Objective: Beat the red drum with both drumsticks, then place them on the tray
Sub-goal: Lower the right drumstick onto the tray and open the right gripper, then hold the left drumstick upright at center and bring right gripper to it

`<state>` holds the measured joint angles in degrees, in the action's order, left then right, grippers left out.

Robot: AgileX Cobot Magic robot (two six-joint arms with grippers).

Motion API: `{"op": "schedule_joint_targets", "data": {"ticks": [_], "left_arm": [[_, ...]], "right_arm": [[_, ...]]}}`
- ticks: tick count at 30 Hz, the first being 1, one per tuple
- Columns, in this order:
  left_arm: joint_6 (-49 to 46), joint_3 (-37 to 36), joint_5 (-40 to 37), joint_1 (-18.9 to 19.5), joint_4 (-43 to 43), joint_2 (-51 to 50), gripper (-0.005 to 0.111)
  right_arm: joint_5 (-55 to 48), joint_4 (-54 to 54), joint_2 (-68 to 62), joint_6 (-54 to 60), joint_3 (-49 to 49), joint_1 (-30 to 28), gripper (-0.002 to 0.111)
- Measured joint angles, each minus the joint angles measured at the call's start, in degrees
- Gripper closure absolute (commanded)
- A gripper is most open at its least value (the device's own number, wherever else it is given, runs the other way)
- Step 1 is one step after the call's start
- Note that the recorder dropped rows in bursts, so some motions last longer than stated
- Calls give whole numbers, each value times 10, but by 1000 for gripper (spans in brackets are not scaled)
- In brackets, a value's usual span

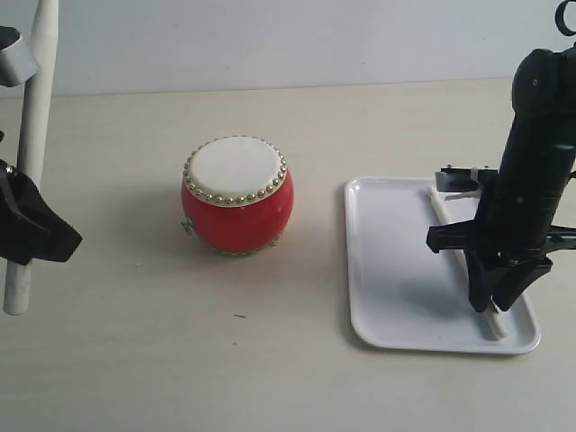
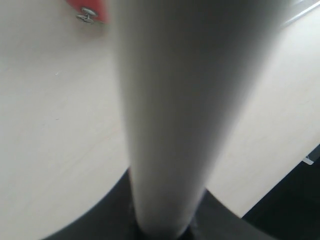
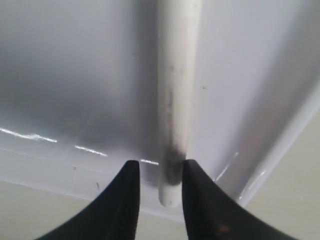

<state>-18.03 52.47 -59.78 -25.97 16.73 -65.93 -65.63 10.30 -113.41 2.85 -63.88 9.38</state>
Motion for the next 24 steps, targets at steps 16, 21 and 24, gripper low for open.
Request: {"op": "schedule_joint_targets", "data": {"ticks": [16, 21, 24], "left_arm": [[-234, -71, 35, 0, 368, -46, 107], [-326, -89, -15, 0, 463, -126, 107], [-359, -89, -38, 0, 479, -163, 107]], "right_arm": [[182, 345, 391, 290, 141, 0, 78], [109, 654, 442, 620, 253, 0, 69], [48, 713, 426, 673, 262, 0, 60]]}}
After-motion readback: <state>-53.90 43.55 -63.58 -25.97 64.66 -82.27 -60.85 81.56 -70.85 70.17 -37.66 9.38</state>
